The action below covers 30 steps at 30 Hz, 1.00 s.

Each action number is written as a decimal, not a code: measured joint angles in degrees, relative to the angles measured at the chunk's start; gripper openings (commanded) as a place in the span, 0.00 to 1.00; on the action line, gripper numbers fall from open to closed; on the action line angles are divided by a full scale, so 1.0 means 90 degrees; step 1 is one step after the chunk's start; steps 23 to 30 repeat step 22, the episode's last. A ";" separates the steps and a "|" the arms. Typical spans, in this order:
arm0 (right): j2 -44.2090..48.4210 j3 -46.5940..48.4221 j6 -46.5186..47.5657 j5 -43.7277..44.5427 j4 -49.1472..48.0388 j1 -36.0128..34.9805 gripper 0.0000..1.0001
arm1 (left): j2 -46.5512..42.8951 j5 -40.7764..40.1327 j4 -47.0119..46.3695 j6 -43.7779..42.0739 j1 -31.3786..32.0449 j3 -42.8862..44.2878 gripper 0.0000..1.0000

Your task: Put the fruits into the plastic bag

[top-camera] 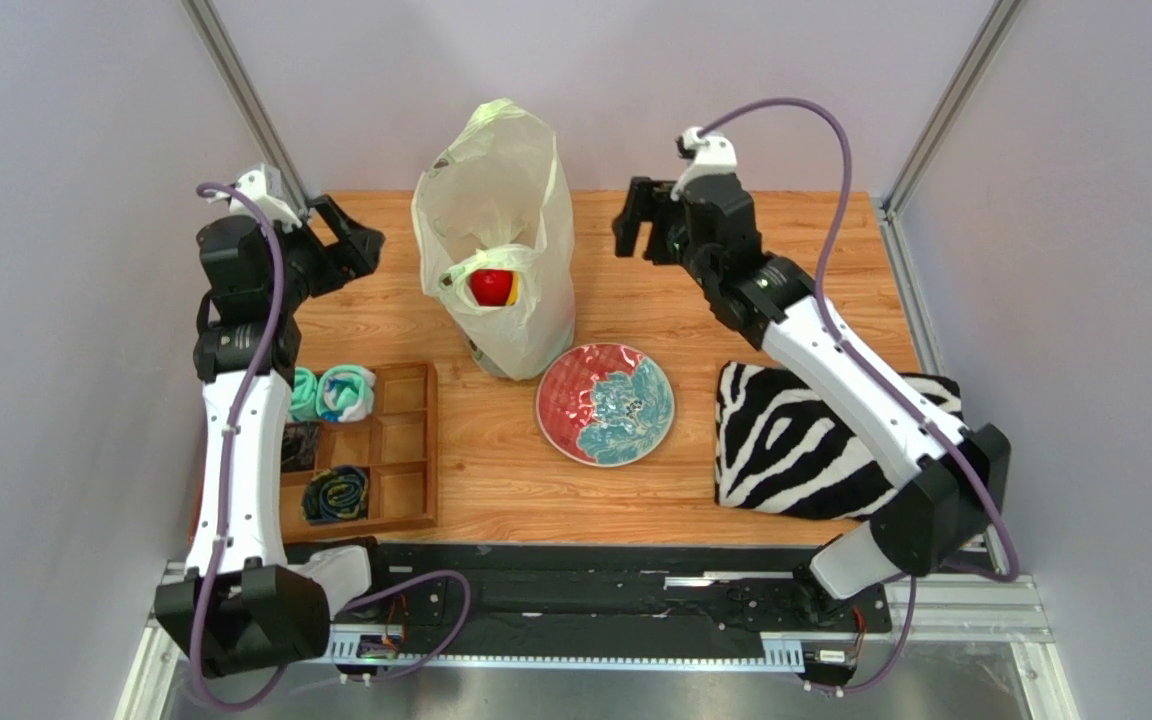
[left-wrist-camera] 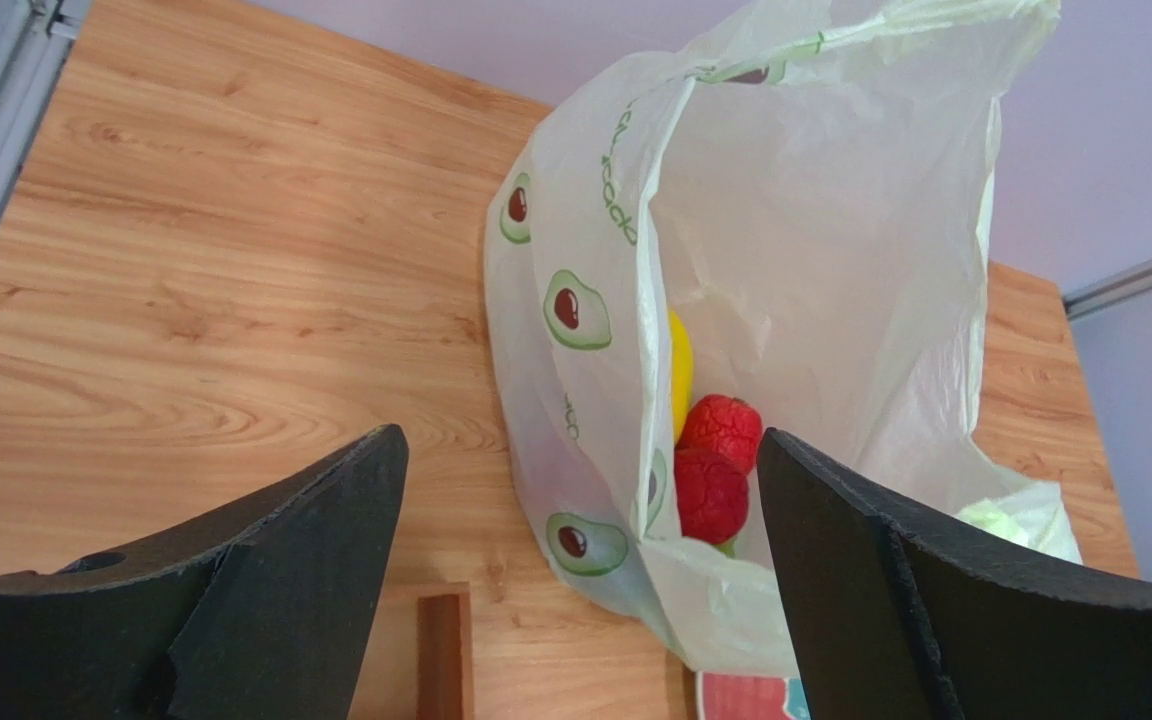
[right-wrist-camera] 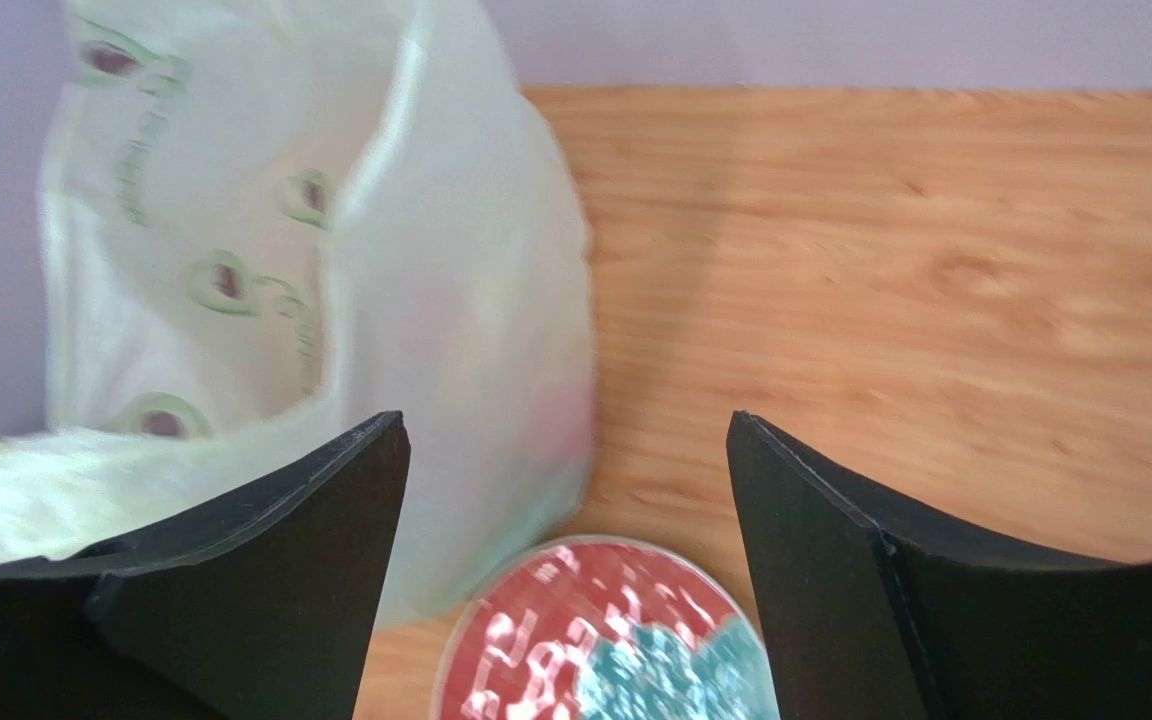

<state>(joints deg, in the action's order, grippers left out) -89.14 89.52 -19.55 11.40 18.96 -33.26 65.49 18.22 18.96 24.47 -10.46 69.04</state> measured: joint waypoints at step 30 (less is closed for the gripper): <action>0.3274 -0.4133 0.0274 0.2225 -0.0670 0.0044 0.80 | -0.1817 -0.0418 0.0527 -0.0755 0.0214 -0.0724 0.96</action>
